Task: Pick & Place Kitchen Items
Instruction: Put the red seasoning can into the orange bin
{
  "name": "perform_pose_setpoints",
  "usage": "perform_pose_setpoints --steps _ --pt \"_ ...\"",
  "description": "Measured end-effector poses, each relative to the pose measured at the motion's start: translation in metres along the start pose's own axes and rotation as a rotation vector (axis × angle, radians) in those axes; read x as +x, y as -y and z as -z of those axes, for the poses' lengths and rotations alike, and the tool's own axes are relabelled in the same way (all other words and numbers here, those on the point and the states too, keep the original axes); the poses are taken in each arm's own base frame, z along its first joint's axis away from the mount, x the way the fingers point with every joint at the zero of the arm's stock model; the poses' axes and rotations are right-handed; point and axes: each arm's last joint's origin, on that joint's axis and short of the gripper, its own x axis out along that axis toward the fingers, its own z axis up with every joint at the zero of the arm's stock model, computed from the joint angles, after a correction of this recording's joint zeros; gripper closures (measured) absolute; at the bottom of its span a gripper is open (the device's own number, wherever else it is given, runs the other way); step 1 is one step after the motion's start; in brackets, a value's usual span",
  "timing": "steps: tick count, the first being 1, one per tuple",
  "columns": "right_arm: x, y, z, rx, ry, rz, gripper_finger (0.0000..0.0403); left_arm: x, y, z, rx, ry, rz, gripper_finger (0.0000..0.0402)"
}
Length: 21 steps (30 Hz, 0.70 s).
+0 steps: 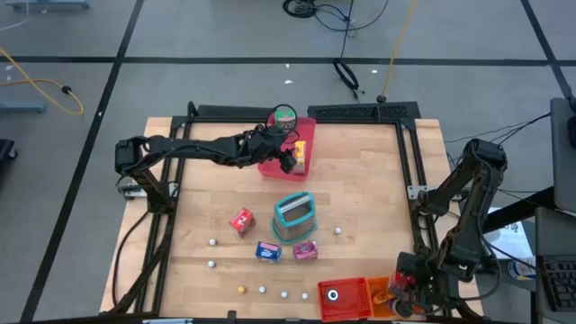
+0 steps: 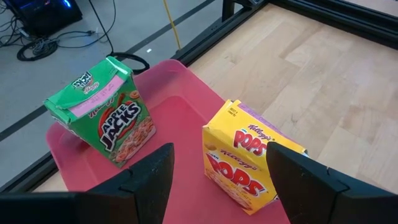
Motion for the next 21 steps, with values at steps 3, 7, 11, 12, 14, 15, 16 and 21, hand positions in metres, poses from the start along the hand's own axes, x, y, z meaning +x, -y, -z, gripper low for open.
perform_pose_setpoints --steps 3,7,11,12,14,15,16,21 --pt "0.0007 0.0019 -0.0002 -0.003 0.008 0.015 0.0199 0.0000 0.0000 0.0000 0.000 0.000 0.000 0.0144" --pt "0.0007 0.0029 -0.0004 -0.003 0.012 0.026 0.0195 0.0000 0.0000 0.0000 0.000 0.000 0.000 0.0144" --pt "0.0007 0.0039 -0.0013 0.000 0.014 0.036 0.0145 0.0000 0.0000 0.0000 0.000 0.001 -0.001 0.0144" --pt "0.0008 0.0038 -0.0015 0.001 0.014 0.035 0.0133 0.0000 0.0000 0.0000 0.000 0.001 -0.001 0.0144" --pt "0.0008 0.0030 -0.0016 0.002 0.015 0.027 0.0118 0.0000 0.0000 0.0000 0.000 0.001 -0.001 0.0144" --pt "0.0008 0.0028 -0.0016 -0.002 0.015 0.025 0.0114 0.0001 0.0000 0.0000 0.000 0.000 -0.001 0.0144" --pt "0.0008 0.0028 -0.0017 -0.005 0.016 0.025 0.0112 0.0000 0.0000 0.0000 0.000 0.001 -0.002 0.0144" --pt "0.0009 -0.0001 -0.0042 -0.030 0.042 -0.005 0.0116 0.0000 0.0000 0.0000 0.000 0.001 -0.002 0.0144"
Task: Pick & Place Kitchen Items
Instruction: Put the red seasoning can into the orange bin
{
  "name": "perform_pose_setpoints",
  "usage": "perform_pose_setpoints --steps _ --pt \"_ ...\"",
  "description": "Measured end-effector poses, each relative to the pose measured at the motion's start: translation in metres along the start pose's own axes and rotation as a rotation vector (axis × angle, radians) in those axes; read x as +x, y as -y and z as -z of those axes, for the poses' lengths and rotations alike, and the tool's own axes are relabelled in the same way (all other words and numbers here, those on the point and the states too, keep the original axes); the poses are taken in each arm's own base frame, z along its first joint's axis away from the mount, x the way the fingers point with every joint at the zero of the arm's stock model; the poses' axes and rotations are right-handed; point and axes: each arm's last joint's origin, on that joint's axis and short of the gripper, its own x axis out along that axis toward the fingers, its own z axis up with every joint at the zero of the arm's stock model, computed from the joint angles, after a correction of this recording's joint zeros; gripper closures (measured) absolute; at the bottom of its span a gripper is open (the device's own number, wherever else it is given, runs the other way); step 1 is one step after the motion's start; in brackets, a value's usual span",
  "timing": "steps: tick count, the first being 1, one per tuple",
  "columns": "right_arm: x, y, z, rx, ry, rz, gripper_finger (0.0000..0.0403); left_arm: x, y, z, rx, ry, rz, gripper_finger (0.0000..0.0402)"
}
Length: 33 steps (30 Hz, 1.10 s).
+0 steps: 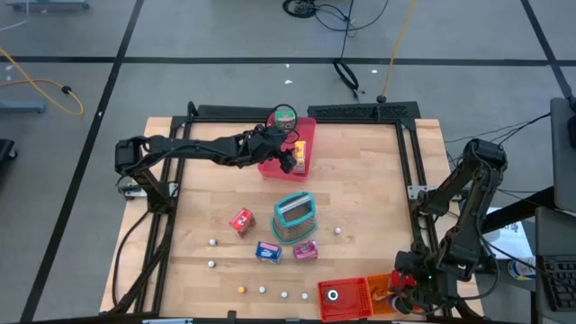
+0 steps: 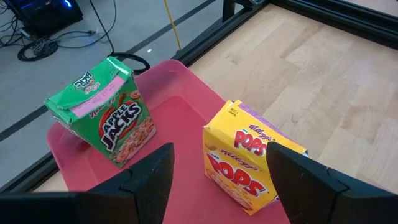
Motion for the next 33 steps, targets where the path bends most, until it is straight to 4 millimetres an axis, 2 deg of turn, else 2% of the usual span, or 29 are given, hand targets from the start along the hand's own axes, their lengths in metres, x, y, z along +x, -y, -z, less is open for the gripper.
perform_pose_setpoints --steps 18,33 --pt "-0.0049 -0.0001 -0.0008 -0.034 0.002 -0.029 0.0148 0.0000 0.0000 0.0000 -0.005 0.000 0.000 0.0144" --pt "-0.0058 -0.0011 -0.0022 -0.076 0.054 -0.042 0.0138 0.0000 0.0000 0.0000 -0.004 -0.001 0.001 0.0144"
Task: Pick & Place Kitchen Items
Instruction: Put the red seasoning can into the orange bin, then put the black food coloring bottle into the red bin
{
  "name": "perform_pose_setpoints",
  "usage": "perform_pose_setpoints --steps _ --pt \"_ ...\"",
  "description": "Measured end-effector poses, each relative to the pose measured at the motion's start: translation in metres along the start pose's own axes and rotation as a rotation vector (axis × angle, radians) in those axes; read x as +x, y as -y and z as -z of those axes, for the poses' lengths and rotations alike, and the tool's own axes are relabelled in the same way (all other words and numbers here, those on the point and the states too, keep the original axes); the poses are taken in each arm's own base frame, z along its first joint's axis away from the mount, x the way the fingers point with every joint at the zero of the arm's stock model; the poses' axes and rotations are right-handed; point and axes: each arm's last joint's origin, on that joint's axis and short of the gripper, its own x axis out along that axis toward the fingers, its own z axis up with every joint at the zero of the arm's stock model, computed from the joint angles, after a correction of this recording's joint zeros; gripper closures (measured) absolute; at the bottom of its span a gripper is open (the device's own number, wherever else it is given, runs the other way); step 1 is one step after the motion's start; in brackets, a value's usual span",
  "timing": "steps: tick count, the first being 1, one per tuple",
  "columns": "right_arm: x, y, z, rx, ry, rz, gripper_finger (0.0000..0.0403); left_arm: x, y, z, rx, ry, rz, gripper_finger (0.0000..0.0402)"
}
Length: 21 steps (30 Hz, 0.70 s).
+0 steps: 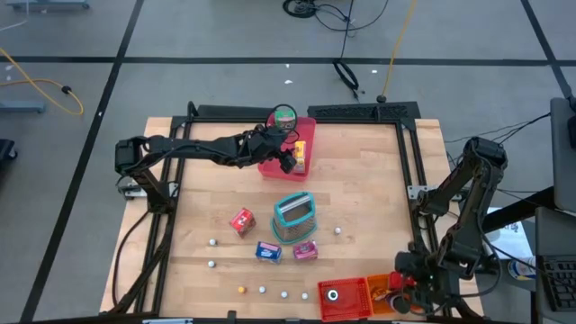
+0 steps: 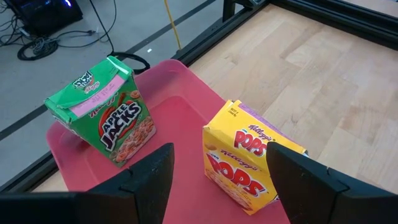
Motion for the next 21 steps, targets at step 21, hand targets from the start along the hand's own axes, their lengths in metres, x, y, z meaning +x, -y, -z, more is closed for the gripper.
perform_pose_setpoints --steps 21 --pt "-0.005 0.019 -0.009 0.034 0.112 0.168 0.0102 0.000 0.000 0.000 0.003 0.000 0.001 0.0144"
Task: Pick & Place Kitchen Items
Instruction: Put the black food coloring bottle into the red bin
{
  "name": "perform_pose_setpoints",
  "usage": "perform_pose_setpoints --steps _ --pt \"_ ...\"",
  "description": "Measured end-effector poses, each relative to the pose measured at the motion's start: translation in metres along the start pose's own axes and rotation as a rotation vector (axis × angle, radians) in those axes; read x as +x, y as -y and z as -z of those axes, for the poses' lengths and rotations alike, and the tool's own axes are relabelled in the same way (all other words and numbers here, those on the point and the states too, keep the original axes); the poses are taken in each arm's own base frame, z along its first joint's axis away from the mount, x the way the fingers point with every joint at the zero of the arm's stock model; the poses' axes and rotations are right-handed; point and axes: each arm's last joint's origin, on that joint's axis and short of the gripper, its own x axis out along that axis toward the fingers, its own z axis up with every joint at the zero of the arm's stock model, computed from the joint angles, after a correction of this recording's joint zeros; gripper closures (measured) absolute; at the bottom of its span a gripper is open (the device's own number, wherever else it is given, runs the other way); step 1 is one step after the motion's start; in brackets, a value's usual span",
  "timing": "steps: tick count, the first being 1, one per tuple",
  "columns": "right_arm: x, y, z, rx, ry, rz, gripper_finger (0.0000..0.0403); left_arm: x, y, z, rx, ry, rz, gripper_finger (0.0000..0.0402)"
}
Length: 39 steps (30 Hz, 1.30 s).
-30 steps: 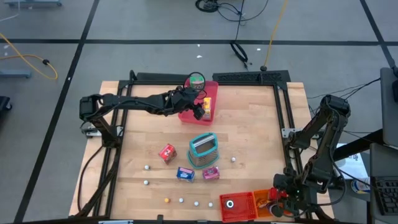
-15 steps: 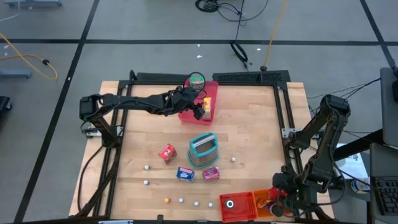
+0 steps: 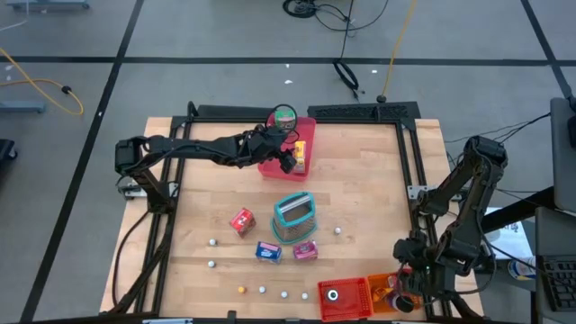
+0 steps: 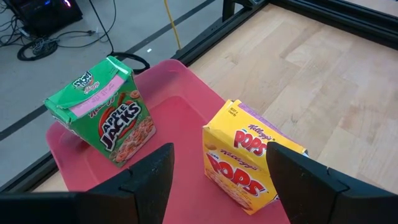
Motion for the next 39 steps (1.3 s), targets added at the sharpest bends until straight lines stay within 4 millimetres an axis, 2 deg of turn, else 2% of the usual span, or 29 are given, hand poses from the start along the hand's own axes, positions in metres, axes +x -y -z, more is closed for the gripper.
perform_pose_setpoints --steps 6,11,18,21,24,28,34,39 --pt "-0.010 0.005 -0.019 -0.077 0.099 -0.056 0.0079 0.000 0.000 0.000 -0.001 0.000 0.000 0.0144" --pt "-0.018 0.010 -0.038 -0.088 0.293 -0.046 0.0076 0.000 0.000 0.000 0.000 0.000 0.001 0.0144" --pt "-0.023 0.016 -0.052 -0.272 0.533 0.081 0.0075 0.000 0.000 0.000 0.003 -0.001 0.002 0.0144" --pt "-0.021 0.016 -0.056 -0.274 0.685 0.140 0.0076 -0.001 0.002 0.000 0.005 -0.001 0.004 0.0144" --pt "-0.011 0.018 -0.055 -0.279 0.791 0.173 0.0077 -0.001 0.004 0.001 0.015 0.000 0.009 0.0144" --pt "0.019 0.030 -0.054 -0.307 0.853 0.231 0.0078 -0.002 0.005 0.001 0.028 0.000 0.013 0.0144" --pt "0.054 0.055 -0.069 -0.220 0.719 0.148 0.0082 -0.003 0.009 0.002 0.033 0.002 0.022 0.0144" --pt "0.073 0.069 -0.082 -0.215 0.692 0.046 0.0082 -0.004 0.011 0.002 0.034 0.006 0.026 0.0144"
